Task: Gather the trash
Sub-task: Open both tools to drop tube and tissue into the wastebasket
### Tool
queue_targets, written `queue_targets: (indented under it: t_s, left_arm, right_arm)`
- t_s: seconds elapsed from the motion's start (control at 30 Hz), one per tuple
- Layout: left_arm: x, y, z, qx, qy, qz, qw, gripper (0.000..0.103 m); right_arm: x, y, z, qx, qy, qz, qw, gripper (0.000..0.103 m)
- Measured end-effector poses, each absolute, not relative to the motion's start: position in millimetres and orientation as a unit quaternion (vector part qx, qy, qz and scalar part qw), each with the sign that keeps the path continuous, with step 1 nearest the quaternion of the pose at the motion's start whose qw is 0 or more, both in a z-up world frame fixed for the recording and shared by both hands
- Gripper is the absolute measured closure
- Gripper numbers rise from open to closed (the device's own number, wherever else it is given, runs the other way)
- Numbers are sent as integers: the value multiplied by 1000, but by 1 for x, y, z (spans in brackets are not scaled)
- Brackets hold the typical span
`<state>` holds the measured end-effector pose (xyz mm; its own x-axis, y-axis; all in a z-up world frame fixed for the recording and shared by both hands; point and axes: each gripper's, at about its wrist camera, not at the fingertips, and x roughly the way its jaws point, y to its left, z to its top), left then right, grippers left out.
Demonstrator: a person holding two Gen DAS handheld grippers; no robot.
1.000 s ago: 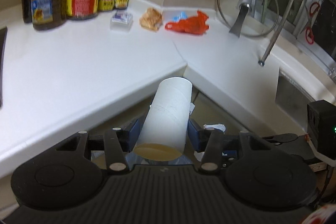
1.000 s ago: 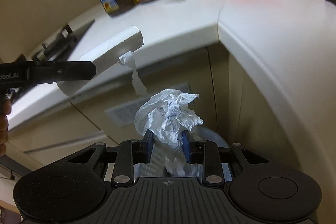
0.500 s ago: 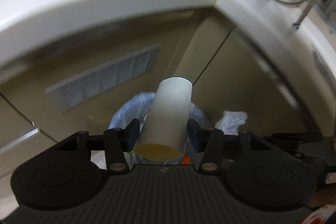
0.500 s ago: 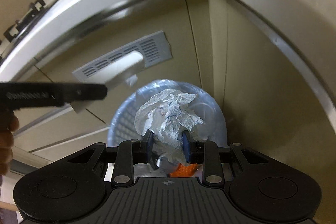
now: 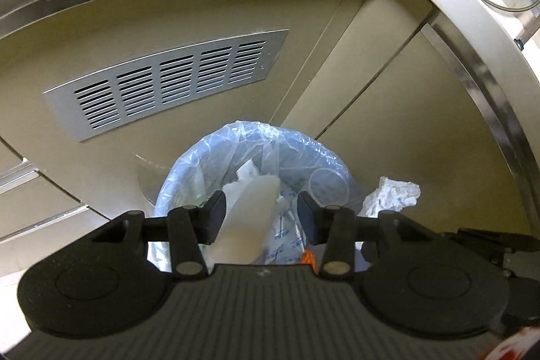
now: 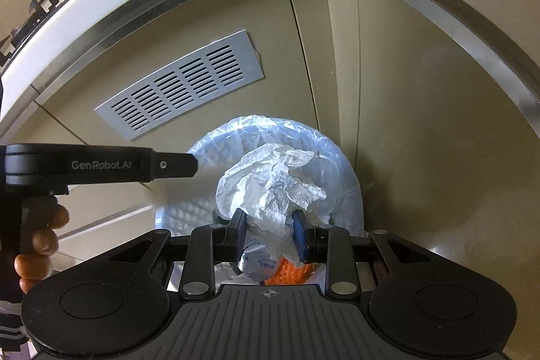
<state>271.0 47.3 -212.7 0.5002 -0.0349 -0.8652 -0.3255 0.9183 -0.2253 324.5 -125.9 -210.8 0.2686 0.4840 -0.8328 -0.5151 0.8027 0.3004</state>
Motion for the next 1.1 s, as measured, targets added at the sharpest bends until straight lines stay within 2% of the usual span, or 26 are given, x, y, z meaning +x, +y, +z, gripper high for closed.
queue_targets:
  t_s: [0.07,0.77,0.8,0.83,0.87,0.9,1.1]
  left_arm:
    - [276,46,-216,-179,496,85,845,52]
    - [248,69,-217,-184,511,116,832,52]
    - [247,70,-217,-184,511,117,832,52]
    - [245,71,-216,-183,511,119,831,52]
    - [244,72,-216,-181,511,121,831,52]
    - [242,72,-216,-180,512,122,831,52]
    - [232,74,-208,-166,514,124,833,52]
  right_arm:
    - [325,-127,-212,-17,519,314,795,73]
    - [331,-106,-226,-9,526,337,781,72]
    - [332,-105,-226,-6,526,339,780,70]
    - [332,-103,-227,0,526,340,779,60]
    - [332,-102,-227,4,526,340,779,45]
    - [332,-101,-227,6,524,340,781,39]
    - [326,-97,-225,-4,525,336,782,37]
